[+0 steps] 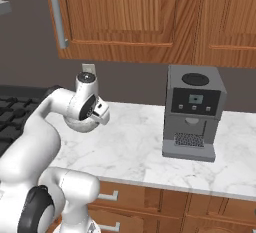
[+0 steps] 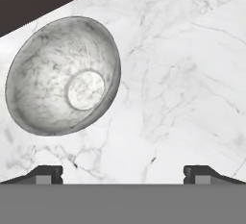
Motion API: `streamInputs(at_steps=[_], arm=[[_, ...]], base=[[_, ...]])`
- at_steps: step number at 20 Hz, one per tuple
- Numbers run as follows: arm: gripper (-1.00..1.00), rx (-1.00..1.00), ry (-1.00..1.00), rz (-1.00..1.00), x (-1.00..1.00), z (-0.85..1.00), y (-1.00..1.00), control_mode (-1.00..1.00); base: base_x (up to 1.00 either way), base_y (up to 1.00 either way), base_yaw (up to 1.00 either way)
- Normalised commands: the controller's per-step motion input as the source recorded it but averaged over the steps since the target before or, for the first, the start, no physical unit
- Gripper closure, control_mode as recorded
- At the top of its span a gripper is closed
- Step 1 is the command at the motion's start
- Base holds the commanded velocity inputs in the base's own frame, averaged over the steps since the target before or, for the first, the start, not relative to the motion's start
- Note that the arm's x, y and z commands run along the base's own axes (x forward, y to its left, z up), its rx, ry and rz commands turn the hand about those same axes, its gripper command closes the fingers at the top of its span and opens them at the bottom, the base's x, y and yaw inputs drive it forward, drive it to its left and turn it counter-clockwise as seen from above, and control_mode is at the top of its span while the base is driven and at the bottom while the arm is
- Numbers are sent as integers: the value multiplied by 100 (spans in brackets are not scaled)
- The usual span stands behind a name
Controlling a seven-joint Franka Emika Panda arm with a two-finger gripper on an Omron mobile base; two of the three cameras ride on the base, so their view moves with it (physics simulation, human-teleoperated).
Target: Pick the cup and bowl from the counter and place them on the counter next to the sink.
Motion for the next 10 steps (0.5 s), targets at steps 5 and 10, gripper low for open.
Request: streamInputs(at_steps=[5,10], arm=[[-100,0,-2,1,49,-28,15,-100],[-100,0,0,0,42,-18,12,-100]], base=[[0,0,0],[0,0,0]])
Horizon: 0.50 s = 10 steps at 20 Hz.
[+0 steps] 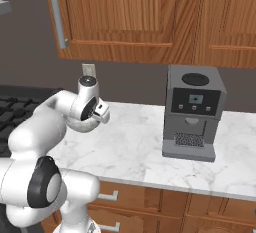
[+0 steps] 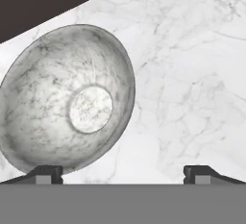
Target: Pick the cup and bowl from the counter and place them on the counter next to the sink.
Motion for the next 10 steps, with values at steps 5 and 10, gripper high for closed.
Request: streamInputs(at_steps=[5,10], arm=[[-100,0,0,0,30,-13,3,-100],[-100,0,2,0,23,-4,0,-100]], base=[[0,0,0],[0,0,0]])
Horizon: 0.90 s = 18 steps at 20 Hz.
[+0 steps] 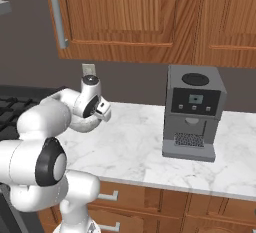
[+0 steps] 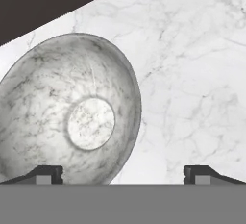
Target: Pick the cup and bowl from the counter and place them on the counter next to the sink.
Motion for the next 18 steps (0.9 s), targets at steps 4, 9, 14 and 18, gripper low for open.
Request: streamInputs(at_steps=[4,9,14,18], arm=[[-100,0,4,0,31,-14,0,-100],[-100,0,4,0,18,-19,0,-100],[-100,0,5,0,0,-31,0,-100],[-100,0,3,0,0,-29,0,-100]], base=[[0,0,0],[0,0,0],[0,0,0],[0,0,0]])
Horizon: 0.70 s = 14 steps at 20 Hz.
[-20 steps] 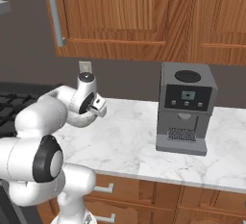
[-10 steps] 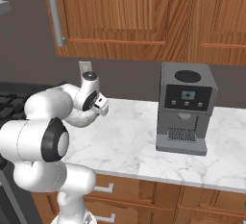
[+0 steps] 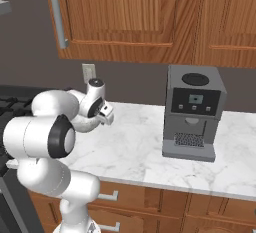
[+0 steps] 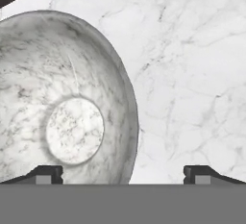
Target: Pick the cup and bowl from the counter and place them on the counter next to the sink.
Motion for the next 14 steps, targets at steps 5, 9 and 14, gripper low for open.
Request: streamInputs(at_steps=[5,9,14], arm=[[-100,0,2,0,4,-21,0,-100],[-100,0,2,0,7,-23,1,-100],[-100,0,3,0,9,-17,5,-100]], base=[[0,0,0],[0,0,0],[0,0,0]])
